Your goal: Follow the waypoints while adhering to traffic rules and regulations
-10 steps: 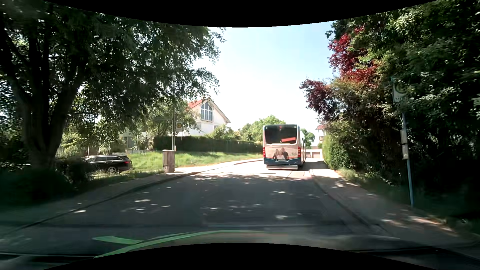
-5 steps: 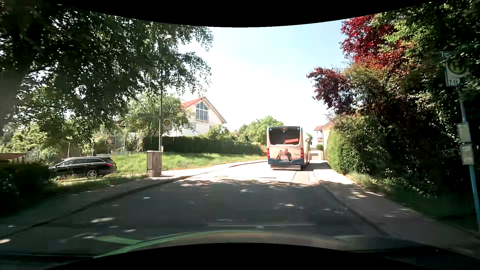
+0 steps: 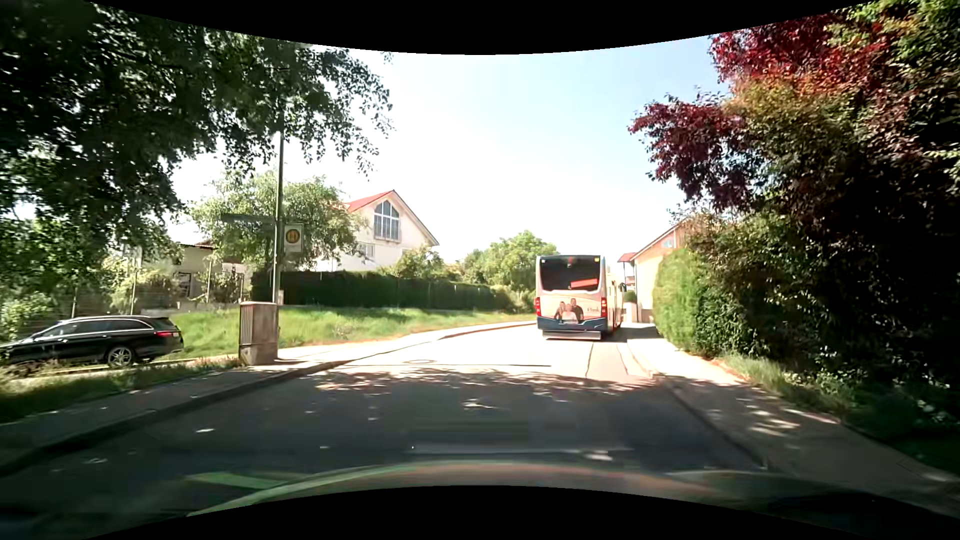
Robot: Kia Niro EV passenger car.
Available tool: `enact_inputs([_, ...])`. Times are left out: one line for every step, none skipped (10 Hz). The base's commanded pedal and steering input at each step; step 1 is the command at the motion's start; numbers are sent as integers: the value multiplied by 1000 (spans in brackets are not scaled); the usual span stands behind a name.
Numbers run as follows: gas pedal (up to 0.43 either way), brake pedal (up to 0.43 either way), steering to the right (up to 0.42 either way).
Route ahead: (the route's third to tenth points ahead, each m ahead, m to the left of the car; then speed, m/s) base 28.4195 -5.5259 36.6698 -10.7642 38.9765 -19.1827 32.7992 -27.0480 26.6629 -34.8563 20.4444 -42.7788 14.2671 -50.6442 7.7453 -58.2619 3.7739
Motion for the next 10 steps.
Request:
enact_inputs([138, 0, 87])
enact_inputs([138, 0, 87])
enact_inputs([150, 0, 88])
enact_inputs([150, 0, 89])
enact_inputs([150, 0, 89])
enact_inputs([150, 0, 90])
enact_inputs([157, 0, 90])
enact_inputs([157, 0, 91])
enact_inputs([157, 0, 92])
enact_inputs([157, 0, 92])
